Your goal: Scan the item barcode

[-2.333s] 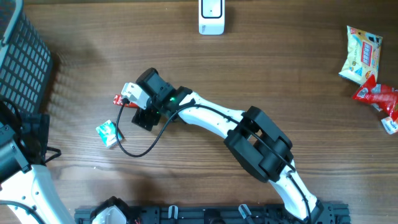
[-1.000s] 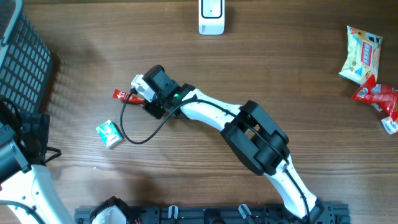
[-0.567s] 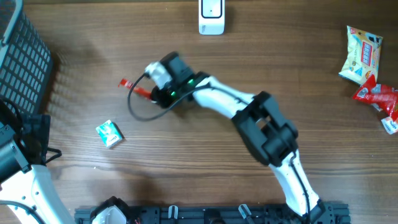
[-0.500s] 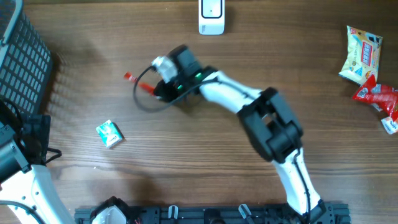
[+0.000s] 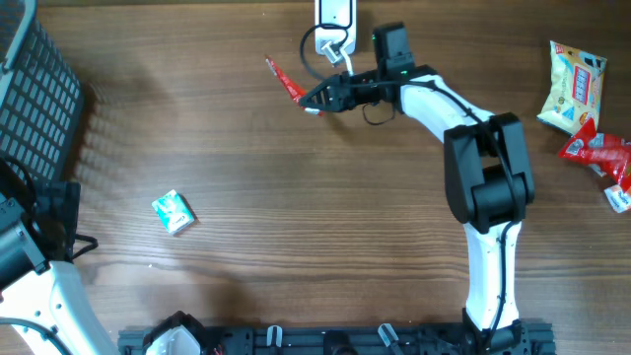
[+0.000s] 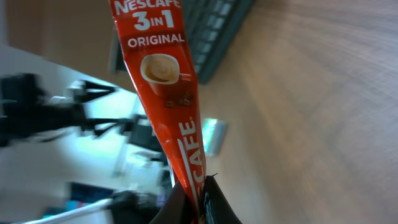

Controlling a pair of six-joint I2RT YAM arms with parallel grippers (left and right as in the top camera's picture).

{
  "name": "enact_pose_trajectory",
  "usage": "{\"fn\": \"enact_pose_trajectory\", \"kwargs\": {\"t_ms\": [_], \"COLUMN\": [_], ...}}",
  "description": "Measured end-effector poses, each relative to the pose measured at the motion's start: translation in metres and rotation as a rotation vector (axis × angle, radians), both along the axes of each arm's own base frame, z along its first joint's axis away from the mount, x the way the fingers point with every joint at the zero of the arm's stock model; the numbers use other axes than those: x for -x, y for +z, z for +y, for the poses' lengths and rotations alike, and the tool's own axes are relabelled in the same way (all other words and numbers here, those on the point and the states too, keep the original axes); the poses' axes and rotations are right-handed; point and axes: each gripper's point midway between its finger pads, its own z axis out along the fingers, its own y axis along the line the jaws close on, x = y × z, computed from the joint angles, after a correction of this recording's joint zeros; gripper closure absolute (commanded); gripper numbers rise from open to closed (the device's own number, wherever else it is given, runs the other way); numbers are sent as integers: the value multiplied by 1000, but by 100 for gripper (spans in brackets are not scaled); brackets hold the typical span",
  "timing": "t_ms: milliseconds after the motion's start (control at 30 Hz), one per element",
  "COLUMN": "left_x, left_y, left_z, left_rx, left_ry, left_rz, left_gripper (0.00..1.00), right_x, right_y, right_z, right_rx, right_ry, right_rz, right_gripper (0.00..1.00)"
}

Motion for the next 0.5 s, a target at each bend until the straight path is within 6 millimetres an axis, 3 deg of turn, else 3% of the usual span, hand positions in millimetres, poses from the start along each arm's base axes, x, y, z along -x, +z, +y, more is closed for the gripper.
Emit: {"fn": "enact_pose_trajectory", "kwargs": {"t_ms": [167, 500], "left_x": [0, 0], "left_y": [0, 0], "left_z": [0, 0], "left_rx": [0, 0], "left_ry": [0, 0], "left_rz": [0, 0], "left_gripper": [0, 0], "right_x": [-7, -57], "right_y": [15, 25], "right_z": [-30, -134], "right_rx": [-61, -77], "right_ry": [-2, -219], "right_rz": [141, 425], "right_gripper": [96, 96]}}
